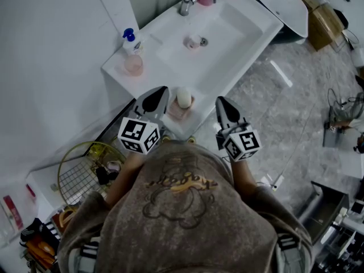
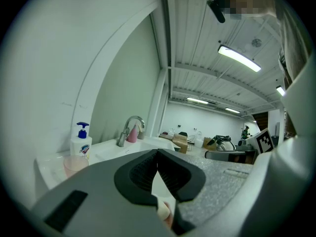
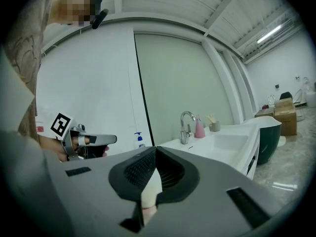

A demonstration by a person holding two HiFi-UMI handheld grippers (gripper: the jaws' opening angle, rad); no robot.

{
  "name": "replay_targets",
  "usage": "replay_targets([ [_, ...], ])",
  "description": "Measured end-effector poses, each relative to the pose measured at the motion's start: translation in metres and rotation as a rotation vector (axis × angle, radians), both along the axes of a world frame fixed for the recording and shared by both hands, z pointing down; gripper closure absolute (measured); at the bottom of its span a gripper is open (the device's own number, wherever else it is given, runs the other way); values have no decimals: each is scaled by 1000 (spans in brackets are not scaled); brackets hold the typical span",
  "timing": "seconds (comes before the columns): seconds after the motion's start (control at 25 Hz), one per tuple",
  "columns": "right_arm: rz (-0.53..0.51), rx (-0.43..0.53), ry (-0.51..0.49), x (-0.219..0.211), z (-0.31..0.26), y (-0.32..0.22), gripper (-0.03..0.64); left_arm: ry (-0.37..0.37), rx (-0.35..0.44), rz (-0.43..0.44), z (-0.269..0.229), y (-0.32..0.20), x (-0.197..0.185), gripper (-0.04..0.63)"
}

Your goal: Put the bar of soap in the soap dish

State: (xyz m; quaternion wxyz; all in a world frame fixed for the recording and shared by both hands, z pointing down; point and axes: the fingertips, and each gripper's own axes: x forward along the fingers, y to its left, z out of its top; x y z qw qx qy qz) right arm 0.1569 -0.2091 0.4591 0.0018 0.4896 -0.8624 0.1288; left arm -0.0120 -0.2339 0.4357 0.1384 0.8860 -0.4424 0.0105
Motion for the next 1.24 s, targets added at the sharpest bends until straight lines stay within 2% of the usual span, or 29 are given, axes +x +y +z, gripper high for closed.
replay_targets([
  [0.32, 25, 0, 7, 5, 2, -4, 615, 1, -1, -4, -1, -2, 1, 591],
  [1.24, 6, -12, 12, 1, 2, -5, 615, -11, -11, 9, 4, 0, 2, 591],
])
